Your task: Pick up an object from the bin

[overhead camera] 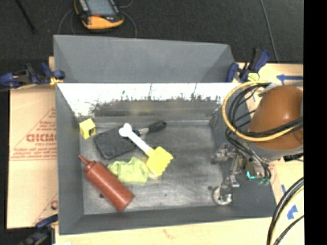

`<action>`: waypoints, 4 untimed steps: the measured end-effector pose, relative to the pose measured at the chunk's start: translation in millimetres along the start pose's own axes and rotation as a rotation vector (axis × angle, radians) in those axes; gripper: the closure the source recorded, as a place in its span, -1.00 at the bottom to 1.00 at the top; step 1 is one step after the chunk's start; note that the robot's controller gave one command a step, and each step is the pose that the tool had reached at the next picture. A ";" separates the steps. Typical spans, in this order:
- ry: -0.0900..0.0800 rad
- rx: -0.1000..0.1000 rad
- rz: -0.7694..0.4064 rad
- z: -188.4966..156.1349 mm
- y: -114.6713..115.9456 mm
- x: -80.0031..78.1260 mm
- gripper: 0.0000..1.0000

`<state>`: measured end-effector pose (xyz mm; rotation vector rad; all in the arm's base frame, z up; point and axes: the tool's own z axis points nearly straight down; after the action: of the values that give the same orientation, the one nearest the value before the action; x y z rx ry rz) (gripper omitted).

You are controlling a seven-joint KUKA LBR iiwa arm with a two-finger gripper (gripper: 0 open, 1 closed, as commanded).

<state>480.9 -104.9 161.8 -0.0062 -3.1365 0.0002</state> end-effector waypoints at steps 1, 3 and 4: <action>-0.008 0.001 -0.004 -4.0 0.3 -1.9 -1.00; -0.012 -0.004 -0.055 67.2 60.7 -55.9 -1.00; -0.013 0.001 0.171 88.2 86.1 -29.5 1.00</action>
Offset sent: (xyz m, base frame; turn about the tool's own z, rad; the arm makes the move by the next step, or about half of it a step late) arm 0.0521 0.1047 -0.0477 0.0103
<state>510.3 -18.9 73.4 -0.2750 -3.1378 0.0030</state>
